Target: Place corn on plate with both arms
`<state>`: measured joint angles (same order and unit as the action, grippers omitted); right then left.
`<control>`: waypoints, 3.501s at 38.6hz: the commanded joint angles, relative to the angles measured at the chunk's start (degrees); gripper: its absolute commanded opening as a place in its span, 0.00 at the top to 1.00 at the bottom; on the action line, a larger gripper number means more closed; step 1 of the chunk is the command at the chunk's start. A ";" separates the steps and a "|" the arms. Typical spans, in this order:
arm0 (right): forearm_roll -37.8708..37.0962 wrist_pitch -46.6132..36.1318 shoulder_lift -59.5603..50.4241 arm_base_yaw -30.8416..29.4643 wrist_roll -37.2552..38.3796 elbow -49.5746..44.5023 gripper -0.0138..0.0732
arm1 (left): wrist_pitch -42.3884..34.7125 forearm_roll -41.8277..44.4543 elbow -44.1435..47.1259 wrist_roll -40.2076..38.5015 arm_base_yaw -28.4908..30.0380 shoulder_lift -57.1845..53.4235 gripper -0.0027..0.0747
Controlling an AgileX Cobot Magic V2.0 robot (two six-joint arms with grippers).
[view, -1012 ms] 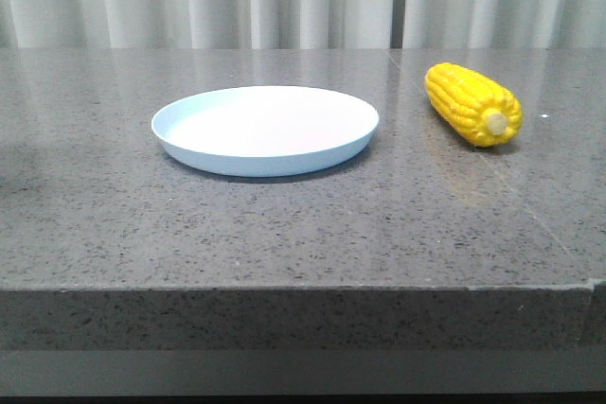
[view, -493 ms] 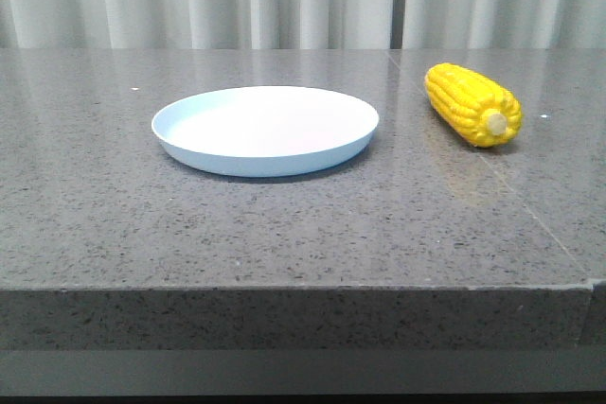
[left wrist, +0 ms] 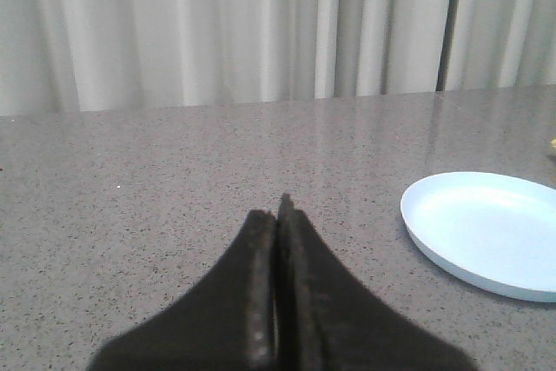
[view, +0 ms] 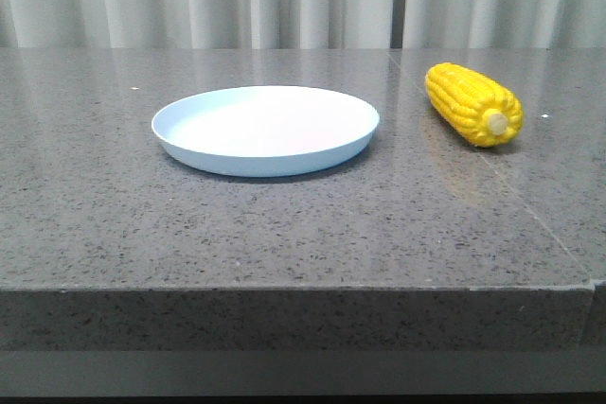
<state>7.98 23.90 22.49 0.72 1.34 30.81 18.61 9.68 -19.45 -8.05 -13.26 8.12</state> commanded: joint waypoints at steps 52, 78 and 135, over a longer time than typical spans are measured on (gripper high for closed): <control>11.48 19.27 74.91 8.03 -0.32 50.07 0.13 | -4.48 0.34 -1.61 -0.71 0.19 0.65 0.99; 13.90 25.77 72.01 10.66 -0.32 58.12 0.63 | -4.48 0.34 -1.61 -0.71 0.19 0.65 0.99; 12.92 29.00 77.53 26.87 -0.32 71.15 0.41 | -4.48 0.34 -1.61 -0.71 0.19 0.65 0.99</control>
<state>20.81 53.20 103.20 27.79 1.34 99.65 18.61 9.72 -19.45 -8.17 -13.26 8.12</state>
